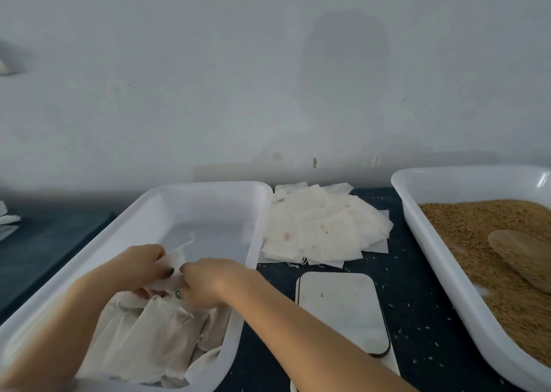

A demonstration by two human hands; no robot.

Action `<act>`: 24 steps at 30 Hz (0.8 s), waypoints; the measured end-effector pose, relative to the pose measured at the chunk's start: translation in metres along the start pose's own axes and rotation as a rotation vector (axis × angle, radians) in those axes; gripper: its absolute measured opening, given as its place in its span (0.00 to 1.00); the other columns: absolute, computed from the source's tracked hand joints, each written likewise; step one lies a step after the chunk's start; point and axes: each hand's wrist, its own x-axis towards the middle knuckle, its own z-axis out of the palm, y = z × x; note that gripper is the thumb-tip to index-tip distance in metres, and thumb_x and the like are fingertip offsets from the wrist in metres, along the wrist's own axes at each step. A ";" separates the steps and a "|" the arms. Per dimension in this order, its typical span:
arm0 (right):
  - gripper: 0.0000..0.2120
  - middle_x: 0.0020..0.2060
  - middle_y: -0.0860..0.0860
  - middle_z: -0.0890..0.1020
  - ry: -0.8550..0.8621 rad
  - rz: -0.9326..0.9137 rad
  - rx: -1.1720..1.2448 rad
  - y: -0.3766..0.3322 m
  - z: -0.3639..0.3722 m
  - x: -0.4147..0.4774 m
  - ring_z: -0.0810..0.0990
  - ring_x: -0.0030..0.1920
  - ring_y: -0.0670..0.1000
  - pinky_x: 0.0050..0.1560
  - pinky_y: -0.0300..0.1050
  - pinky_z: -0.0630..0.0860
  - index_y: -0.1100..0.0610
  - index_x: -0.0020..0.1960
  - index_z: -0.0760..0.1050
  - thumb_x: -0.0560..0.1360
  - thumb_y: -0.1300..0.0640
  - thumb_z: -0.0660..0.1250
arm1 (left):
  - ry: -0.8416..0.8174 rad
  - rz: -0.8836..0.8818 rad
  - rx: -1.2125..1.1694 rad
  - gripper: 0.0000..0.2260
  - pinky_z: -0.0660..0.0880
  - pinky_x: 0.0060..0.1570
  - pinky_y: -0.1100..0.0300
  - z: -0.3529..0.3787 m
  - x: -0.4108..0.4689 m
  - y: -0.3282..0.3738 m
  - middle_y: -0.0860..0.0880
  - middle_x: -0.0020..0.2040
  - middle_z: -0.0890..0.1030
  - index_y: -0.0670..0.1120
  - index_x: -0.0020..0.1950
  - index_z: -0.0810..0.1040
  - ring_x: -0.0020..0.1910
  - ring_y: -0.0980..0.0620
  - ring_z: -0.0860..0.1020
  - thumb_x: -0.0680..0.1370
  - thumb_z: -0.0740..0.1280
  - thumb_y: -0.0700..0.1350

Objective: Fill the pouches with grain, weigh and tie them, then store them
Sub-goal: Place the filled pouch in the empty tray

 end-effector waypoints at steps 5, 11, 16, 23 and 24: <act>0.17 0.62 0.58 0.77 0.260 -0.084 0.079 0.005 -0.005 -0.017 0.76 0.61 0.60 0.57 0.55 0.75 0.57 0.70 0.73 0.83 0.56 0.58 | 0.300 0.056 0.659 0.17 0.74 0.49 0.59 0.000 -0.033 0.022 0.54 0.58 0.77 0.50 0.63 0.67 0.58 0.53 0.76 0.81 0.60 0.59; 0.12 0.56 0.44 0.82 0.674 0.017 0.373 0.072 -0.018 -0.056 0.76 0.60 0.48 0.61 0.47 0.72 0.47 0.57 0.80 0.79 0.58 0.63 | 0.776 0.514 0.389 0.11 0.77 0.34 0.54 0.022 -0.119 0.092 0.54 0.43 0.82 0.51 0.53 0.78 0.44 0.49 0.82 0.72 0.73 0.49; 0.17 0.62 0.54 0.78 0.629 0.773 0.287 0.197 -0.017 -0.101 0.76 0.63 0.56 0.62 0.49 0.74 0.56 0.66 0.72 0.80 0.51 0.65 | 0.683 0.824 0.095 0.11 0.70 0.29 0.63 0.069 -0.146 0.142 0.56 0.37 0.81 0.50 0.44 0.80 0.36 0.53 0.81 0.65 0.78 0.45; 0.26 0.56 0.55 0.78 0.517 0.967 0.314 0.224 0.014 -0.107 0.78 0.54 0.56 0.46 0.48 0.74 0.58 0.63 0.68 0.77 0.38 0.65 | 0.408 0.673 -0.194 0.07 0.75 0.50 0.58 0.122 -0.087 0.187 0.56 0.56 0.77 0.53 0.60 0.70 0.54 0.57 0.73 0.83 0.56 0.49; 0.25 0.55 0.54 0.78 0.537 0.960 0.335 0.223 0.015 -0.108 0.78 0.51 0.55 0.42 0.46 0.72 0.57 0.62 0.68 0.77 0.38 0.65 | 0.398 0.663 -0.214 0.07 0.75 0.50 0.57 0.124 -0.078 0.189 0.55 0.56 0.77 0.52 0.60 0.70 0.54 0.56 0.74 0.83 0.57 0.48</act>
